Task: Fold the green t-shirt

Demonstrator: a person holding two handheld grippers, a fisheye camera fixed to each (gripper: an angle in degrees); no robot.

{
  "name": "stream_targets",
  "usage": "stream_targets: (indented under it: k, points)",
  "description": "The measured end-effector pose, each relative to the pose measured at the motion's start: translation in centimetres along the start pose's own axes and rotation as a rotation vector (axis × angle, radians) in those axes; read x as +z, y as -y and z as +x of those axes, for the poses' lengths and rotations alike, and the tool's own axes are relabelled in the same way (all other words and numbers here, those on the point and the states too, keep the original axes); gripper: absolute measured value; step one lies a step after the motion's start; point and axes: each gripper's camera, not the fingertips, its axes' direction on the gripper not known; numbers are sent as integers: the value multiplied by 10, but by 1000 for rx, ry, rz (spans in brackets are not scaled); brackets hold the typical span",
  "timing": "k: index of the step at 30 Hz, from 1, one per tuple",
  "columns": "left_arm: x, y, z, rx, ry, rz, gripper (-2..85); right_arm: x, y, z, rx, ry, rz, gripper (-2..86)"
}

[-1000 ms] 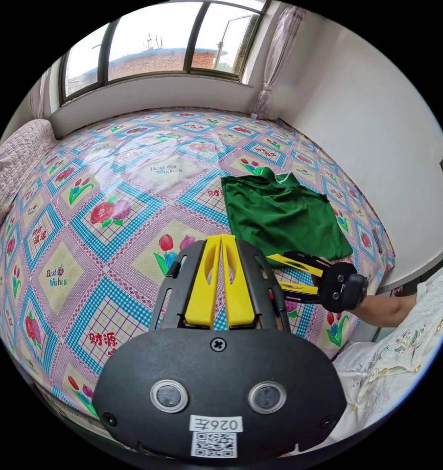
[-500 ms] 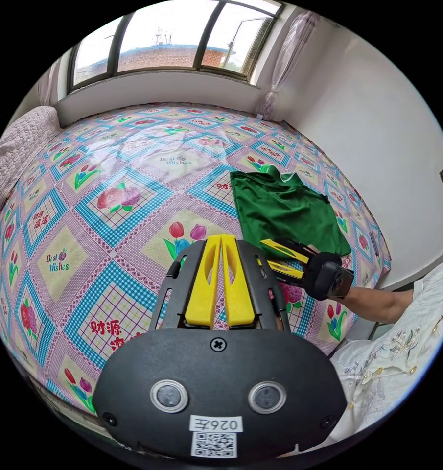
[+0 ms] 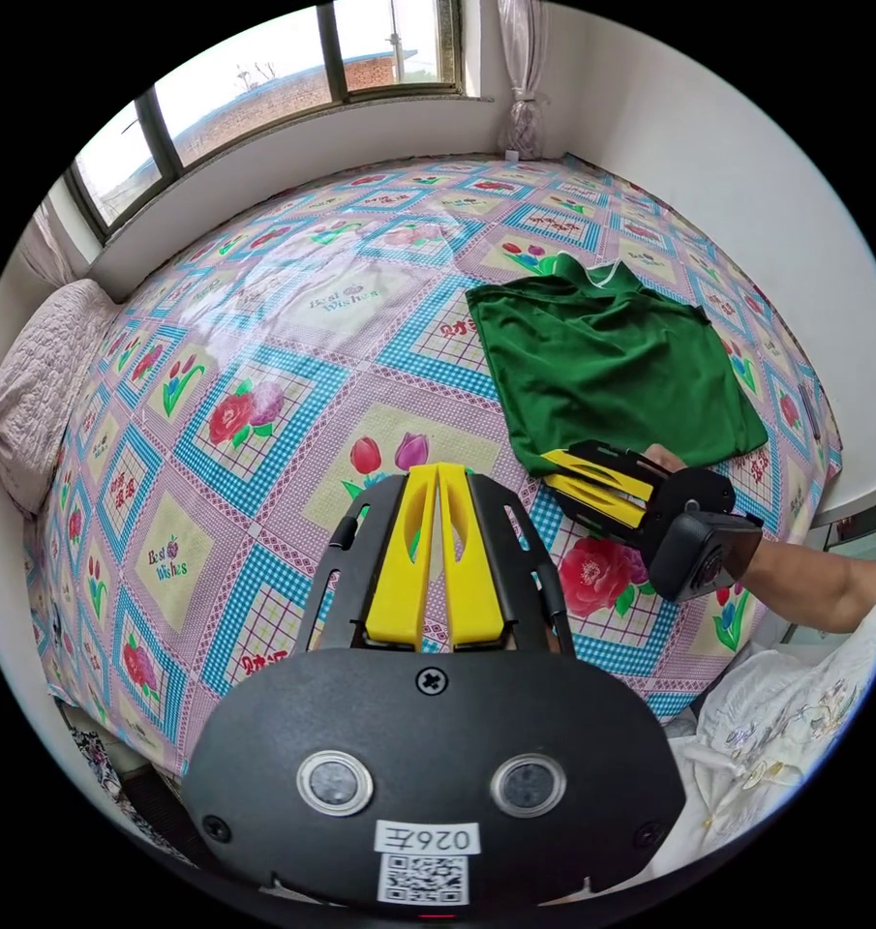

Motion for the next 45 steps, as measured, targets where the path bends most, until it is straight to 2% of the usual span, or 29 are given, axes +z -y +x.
stream_targets:
  k: [12, 21, 33, 35, 39, 45]
  points:
    - [27, 68, 4, 0, -102, -28, -6, -5, -38, 12, -7, 130, 29, -12]
    - [45, 147, 37, 120, -133, -34, 24, -42, -117, -1, -50, 260, 62, -12]
    - [102, 216, 109, 326, -126, -306, 128, -78, -247, 15, 45, 373, 25, -12]
    - [112, 225, 115, 322, -78, -362, 159, -81, -265, 20, 65, 370, 21, -12]
    - [112, 240, 106, 246, -61, -364, 193, -84, -287, 27, 94, 356, 20, -12]
    - [113, 272, 89, 241, -111, -398, 184, -83, -312, 43, 124, 370, 33, -12]
